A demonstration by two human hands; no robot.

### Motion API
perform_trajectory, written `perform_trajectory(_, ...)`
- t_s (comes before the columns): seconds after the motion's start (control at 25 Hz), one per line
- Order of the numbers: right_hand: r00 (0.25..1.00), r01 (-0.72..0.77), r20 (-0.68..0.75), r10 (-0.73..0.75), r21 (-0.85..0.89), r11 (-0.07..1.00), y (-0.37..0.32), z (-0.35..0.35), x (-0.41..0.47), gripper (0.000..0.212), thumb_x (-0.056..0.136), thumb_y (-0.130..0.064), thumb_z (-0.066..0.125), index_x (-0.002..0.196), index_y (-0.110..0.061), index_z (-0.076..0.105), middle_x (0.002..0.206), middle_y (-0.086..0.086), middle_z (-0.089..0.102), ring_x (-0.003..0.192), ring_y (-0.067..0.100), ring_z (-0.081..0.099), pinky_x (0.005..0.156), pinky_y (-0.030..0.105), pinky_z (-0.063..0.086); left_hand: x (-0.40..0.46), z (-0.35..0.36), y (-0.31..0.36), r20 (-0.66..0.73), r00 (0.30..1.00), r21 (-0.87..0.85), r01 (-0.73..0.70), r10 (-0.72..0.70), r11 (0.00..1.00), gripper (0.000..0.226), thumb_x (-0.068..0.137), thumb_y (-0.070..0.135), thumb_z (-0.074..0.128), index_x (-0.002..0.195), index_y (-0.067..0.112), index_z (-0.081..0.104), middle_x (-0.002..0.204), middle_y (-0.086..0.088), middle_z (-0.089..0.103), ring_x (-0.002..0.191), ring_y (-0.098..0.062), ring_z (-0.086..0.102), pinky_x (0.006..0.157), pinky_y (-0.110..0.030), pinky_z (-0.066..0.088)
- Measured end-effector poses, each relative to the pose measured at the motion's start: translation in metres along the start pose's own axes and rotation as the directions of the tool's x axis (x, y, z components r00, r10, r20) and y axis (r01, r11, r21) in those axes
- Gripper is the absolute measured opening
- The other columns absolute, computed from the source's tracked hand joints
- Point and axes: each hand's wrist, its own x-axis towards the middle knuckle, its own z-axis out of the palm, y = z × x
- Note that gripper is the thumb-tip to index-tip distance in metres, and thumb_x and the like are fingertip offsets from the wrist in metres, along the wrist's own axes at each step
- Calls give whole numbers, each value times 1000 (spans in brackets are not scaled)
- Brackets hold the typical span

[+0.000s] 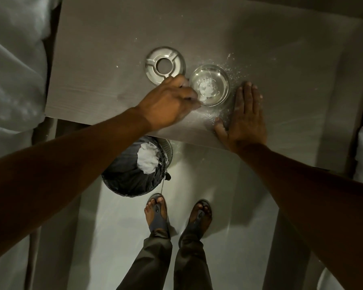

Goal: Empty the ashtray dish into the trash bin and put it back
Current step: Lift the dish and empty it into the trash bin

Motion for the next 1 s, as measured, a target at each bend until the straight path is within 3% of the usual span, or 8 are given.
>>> perform_trajectory(0.36, 1000, 21, 13, -21, -14, 1000, 5, 3, 0, 102, 84, -57, 46, 157, 8, 18, 165, 30, 14, 155, 42, 11, 127, 52, 10, -43, -22, 34, -87, 985, -66, 142, -148, 988, 6, 90, 6, 73, 95, 9, 75, 89, -6, 72, 88, -28, 55, 74, -41, 51)
perform_trajectory(0.52, 1000, 18, 2, -18, -33, 999, 6, 7, -1, 102, 84, -57, 46, 157, 6, 16, 166, 29, 14, 154, 42, 12, 126, 54, 14, -147, -52, 71, 5, 878, -325, 454, -478, 830, 12, 97, 23, 61, 96, 18, 73, 96, 4, 73, 91, -13, 57, 79, -29, 46)
perform_trajectory(0.6, 1000, 24, -15, -25, -27, 999, 7, 10, -2, 101, 83, -58, 46, 157, 6, 17, 166, 29, 15, 154, 42, 13, 126, 54, 14, -189, -51, 80, 99, 752, -531, 594, -651, 605, 13, 95, 29, 62, 94, 21, 72, 92, 8, 73, 91, -8, 62, 78, -18, 49)
perform_trajectory(0.64, 999, 22, -24, -22, -24, 999, 8, 11, -2, 101, 84, -58, 46, 157, 5, 17, 166, 28, 16, 154, 42, 13, 126, 54, 14, -202, -43, 79, 175, 654, -658, 634, -736, 407, 13, 93, 28, 65, 94, 18, 73, 89, 7, 74, 89, -9, 66, 76, -16, 51)
perform_trajectory(0.76, 999, 24, -48, -26, -29, 999, 8, 13, -2, 100, 85, -60, 46, 157, 4, 18, 165, 28, 18, 154, 42, 14, 126, 52, 13, -219, -5, 61, 611, 217, -765, 407, -761, -499, 16, 98, 13, 56, 88, 15, 69, 81, -1, 61, 71, -10, 56, 54, -16, 48)
perform_trajectory(0.8, 998, 25, -59, -26, -28, 999, 8, 13, -3, 100, 85, -59, 46, 157, 4, 18, 165, 28, 18, 153, 42, 14, 126, 52, 12, -223, 7, 54, 719, 157, -690, 278, -677, -669, 18, 99, 11, 52, 88, 13, 66, 78, -2, 51, 64, -8, 49, 47, -16, 42)
perform_trajectory(0.88, 996, 30, -80, -32, -29, 999, 8, 14, -3, 99, 85, -57, 46, 156, 6, 19, 164, 29, 19, 153, 43, 15, 126, 52, 10, -230, 29, 36, 807, 157, -589, 155, -569, -793, 6, 95, 14, 54, 96, 12, 60, 76, 0, 41, 57, -7, 43, 46, -18, 38)
perform_trajectory(1.0, 995, 44, -93, -47, -31, 999, 8, 13, -2, 97, 86, -55, 46, 156, 7, 20, 164, 30, 19, 153, 43, 15, 126, 52, 9, -243, 48, 23, 815, 306, -544, 116, -491, -831, 12, 96, 15, 53, 100, 13, 63, 70, 2, 53, 57, -7, 48, 53, -20, 40)
